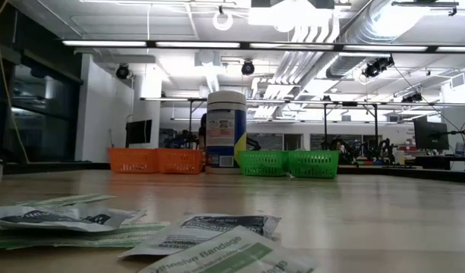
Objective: Pick & Place First Aid Supplies
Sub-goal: Put the black towelette pack into the left green bin
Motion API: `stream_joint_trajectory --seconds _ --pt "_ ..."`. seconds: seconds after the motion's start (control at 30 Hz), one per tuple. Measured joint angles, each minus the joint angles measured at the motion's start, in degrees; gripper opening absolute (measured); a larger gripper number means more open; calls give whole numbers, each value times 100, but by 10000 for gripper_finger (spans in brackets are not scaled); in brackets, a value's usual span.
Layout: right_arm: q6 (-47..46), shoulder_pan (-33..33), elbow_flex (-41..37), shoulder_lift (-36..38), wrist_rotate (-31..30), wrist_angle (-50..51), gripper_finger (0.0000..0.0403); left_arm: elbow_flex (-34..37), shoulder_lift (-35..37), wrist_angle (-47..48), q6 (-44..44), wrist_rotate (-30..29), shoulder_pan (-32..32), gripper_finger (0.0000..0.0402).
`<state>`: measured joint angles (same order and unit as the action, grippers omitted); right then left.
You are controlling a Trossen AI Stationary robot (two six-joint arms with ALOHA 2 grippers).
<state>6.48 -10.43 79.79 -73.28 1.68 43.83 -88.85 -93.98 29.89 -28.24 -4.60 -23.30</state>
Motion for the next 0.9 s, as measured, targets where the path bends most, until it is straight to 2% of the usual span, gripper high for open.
stream_joint_trajectory --seconds 0.13,0.27,0.37,0.47,0.57,0.9 --pt "130 -315 0 -168 -29 -358 167 1 267 -749 -167 707 336 0" --pt "423 -597 0 -225 -418 -650 167 3 359 -1270 -160 1436 670 0" --pt "555 -719 0 -210 -715 -813 167 8 352 -1390 -103 1835 833 0" --pt "563 -830 0 -192 -727 -1018 167 10 319 -1628 33 2201 970 0" --pt "699 -958 0 -194 -715 -1112 167 10 297 -1741 144 2382 1070 0" --pt "928 -1183 0 -201 -792 -1559 167 12 298 -1831 175 2464 1221 0"
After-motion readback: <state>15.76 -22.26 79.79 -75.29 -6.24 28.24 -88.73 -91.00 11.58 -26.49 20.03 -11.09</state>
